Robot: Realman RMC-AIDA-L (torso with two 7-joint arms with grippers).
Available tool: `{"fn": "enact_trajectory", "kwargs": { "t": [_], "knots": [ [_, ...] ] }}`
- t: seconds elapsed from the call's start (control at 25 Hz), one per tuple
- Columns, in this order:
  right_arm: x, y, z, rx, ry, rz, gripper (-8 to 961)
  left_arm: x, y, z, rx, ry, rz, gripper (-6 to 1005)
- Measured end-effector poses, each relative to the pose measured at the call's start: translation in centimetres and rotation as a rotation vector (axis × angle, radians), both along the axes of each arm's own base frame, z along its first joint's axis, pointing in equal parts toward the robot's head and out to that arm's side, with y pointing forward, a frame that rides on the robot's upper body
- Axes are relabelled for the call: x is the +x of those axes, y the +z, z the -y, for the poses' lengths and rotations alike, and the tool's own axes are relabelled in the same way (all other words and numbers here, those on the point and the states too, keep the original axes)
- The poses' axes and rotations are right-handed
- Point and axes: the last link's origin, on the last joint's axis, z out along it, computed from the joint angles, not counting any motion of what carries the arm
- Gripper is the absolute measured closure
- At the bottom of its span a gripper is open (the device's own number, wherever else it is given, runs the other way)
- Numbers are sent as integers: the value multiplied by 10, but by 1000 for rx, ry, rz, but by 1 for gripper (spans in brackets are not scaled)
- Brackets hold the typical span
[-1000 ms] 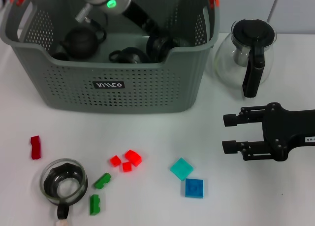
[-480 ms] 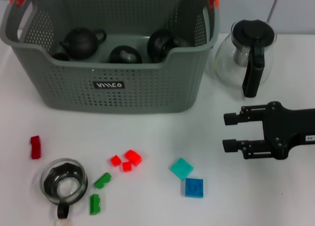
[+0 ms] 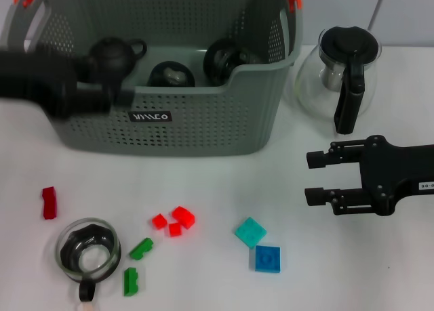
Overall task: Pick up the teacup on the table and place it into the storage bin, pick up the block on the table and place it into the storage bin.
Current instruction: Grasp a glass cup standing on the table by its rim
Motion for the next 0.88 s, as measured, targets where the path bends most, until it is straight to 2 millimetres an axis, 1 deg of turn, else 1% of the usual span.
{"fn": "enact_trajectory", "kwargs": {
  "t": [0.04,0.08,0.12,0.16,0.28,0.32,0.36,0.48,0.52,0.56,0.68,0.88],
  "knots": [
    [0,0,0,0,0,0,270,-5,-3,5,-16,8,-26,607],
    [0,0,0,0,0,0,270,-5,-3,5,-16,8,-26,607],
    [0,0,0,0,1,0,270,-11,-8,10,-39,21,-62,607],
    [0,0,0,0,0,0,269,-19,-19,16,-85,50,-150,607],
    [0,0,0,0,1,0,269,-24,-24,18,-107,71,-202,606],
    [0,0,0,0,1,0,269,-30,-31,20,-137,105,-271,606],
    [0,0,0,0,1,0,269,-31,-33,20,-148,120,-297,606],
    [0,0,0,0,1,0,269,-31,-34,19,-160,145,-360,605],
    [0,0,0,0,1,0,269,-31,-34,19,-163,161,-407,605],
    [0,0,0,1,0,1,269,-31,-34,19,-163,161,-407,605],
    [0,0,0,1,-1,1,269,-29,-37,17,-178,190,-505,605],
    [2,1,1,3,-3,2,270,-25,-49,14,-207,194,-604,604]
  ]
}}
